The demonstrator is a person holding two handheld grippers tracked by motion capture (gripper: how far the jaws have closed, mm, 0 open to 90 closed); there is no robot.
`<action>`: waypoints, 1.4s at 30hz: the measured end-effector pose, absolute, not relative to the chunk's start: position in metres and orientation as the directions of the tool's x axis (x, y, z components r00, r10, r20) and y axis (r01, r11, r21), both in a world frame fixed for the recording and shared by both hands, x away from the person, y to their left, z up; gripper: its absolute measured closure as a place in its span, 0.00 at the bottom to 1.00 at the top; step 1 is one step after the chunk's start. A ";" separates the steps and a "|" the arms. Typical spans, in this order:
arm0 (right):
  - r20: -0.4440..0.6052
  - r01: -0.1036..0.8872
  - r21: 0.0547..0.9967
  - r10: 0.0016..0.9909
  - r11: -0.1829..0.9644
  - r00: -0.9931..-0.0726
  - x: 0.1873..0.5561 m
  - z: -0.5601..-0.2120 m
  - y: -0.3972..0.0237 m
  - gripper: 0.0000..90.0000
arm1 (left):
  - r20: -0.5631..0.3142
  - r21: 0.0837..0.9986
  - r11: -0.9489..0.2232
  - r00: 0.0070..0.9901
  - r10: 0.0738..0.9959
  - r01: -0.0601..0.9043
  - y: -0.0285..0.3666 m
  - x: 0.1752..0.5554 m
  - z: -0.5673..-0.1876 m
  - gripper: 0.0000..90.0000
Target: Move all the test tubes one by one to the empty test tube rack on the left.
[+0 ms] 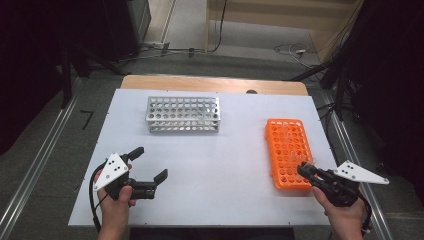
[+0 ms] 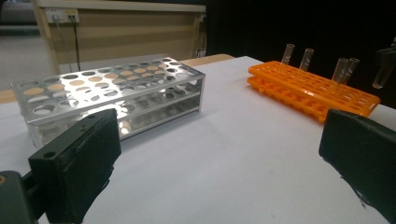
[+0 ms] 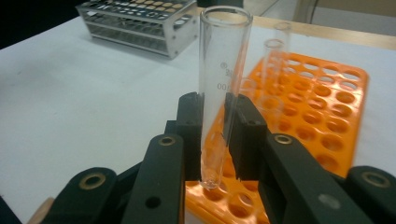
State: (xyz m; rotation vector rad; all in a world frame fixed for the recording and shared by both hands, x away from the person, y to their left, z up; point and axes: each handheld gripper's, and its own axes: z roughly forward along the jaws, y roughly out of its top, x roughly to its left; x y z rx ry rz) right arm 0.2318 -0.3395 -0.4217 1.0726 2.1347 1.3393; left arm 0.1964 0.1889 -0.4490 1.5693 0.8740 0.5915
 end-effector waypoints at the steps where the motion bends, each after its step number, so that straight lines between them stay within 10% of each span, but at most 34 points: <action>1: 0.061 0.390 0.885 0.769 0.252 -0.636 0.233 -0.422 -0.335 0.82 | -0.095 0.977 -0.037 0.592 0.801 0.208 0.188 0.197 -0.448 0.00; 30: 0.042 0.306 0.877 0.574 0.371 -0.818 0.255 -0.414 -0.214 0.82 | -0.145 0.955 -0.073 0.671 0.727 0.286 0.126 0.215 -0.420 0.06; 42: 0.037 0.283 0.866 0.513 0.412 -0.858 0.257 -0.426 -0.169 0.82 | -0.156 0.947 -0.115 0.745 0.649 0.298 0.083 0.229 -0.417 0.30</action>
